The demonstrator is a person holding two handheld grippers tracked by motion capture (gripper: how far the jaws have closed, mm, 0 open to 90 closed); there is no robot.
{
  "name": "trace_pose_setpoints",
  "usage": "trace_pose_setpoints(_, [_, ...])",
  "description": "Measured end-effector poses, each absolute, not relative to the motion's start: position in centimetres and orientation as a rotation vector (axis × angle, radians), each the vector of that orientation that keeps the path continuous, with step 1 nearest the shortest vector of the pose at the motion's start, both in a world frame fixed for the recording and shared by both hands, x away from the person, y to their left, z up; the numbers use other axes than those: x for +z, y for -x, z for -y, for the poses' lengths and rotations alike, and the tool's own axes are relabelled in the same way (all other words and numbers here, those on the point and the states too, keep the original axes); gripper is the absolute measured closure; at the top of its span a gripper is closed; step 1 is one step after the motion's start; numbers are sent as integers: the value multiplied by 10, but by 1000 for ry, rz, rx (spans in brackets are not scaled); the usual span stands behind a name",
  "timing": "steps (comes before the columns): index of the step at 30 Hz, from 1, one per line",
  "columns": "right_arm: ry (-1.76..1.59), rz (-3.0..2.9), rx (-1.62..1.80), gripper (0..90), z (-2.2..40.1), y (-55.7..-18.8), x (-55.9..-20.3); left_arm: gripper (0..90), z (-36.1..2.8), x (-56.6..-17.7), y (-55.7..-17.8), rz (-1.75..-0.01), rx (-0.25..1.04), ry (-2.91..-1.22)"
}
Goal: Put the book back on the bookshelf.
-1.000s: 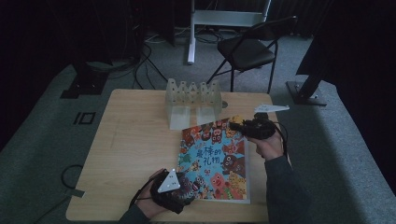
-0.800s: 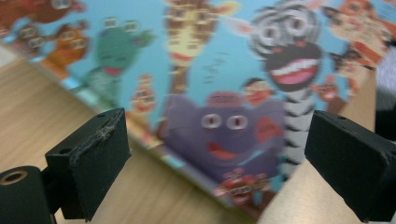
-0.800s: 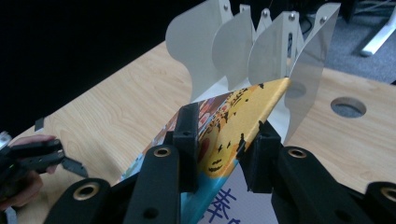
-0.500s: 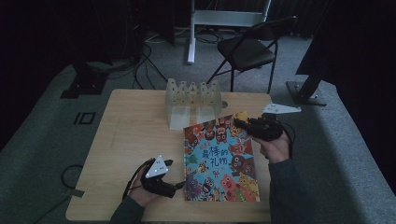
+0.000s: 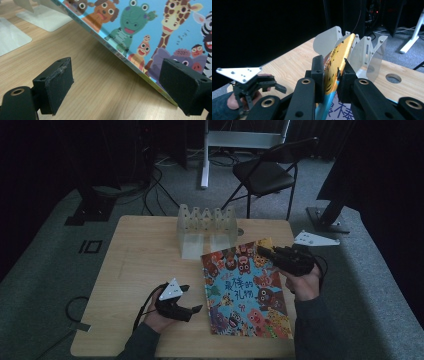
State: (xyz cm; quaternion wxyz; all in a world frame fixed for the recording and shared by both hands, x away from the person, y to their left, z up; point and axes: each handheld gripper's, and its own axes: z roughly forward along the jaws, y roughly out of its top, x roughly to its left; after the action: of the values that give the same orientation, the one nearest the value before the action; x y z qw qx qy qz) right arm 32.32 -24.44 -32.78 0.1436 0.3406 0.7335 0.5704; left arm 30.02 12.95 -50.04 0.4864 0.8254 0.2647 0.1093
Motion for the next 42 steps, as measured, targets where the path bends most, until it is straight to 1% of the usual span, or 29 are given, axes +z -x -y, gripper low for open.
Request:
trace_pose_setpoints(9, [-942, -2093, 1704, 796, 248, -309, -321, 136, -119, -496, -326, -630, 192, -1959])
trace_pose_setpoints(16, [-917, -2087, 1760, 796, 252, -304, -321, 144, -108, -491, -346, -613, 150, -1940])
trace_pose_setpoints(22, [-890, -2100, 1818, 795, 254, -302, -321, 161, -104, -491, -361, -597, 86, -1905])
trace_pose_setpoints(31, [-860, -2109, 1856, 794, 253, -299, -319, 150, -104, -488, -375, -551, -8, -1839])
trace_pose_setpoints(34, [-848, -2111, 1867, 794, 253, -299, -319, 121, -102, -488, -382, -541, -62, -1840])
trace_pose_setpoints(37, [-839, -2117, 1872, 793, 253, -299, -318, 103, -100, -486, -384, -519, -75, -1829])
trace_pose_setpoints(40, [-827, -2121, 1886, 790, 252, -299, -318, 107, -97, -481, -384, -490, -78, -1828])
trace_pose_setpoints(42, [-825, -2124, 1894, 787, 252, -300, -318, 137, -95, -476, -383, -481, -88, -1835])
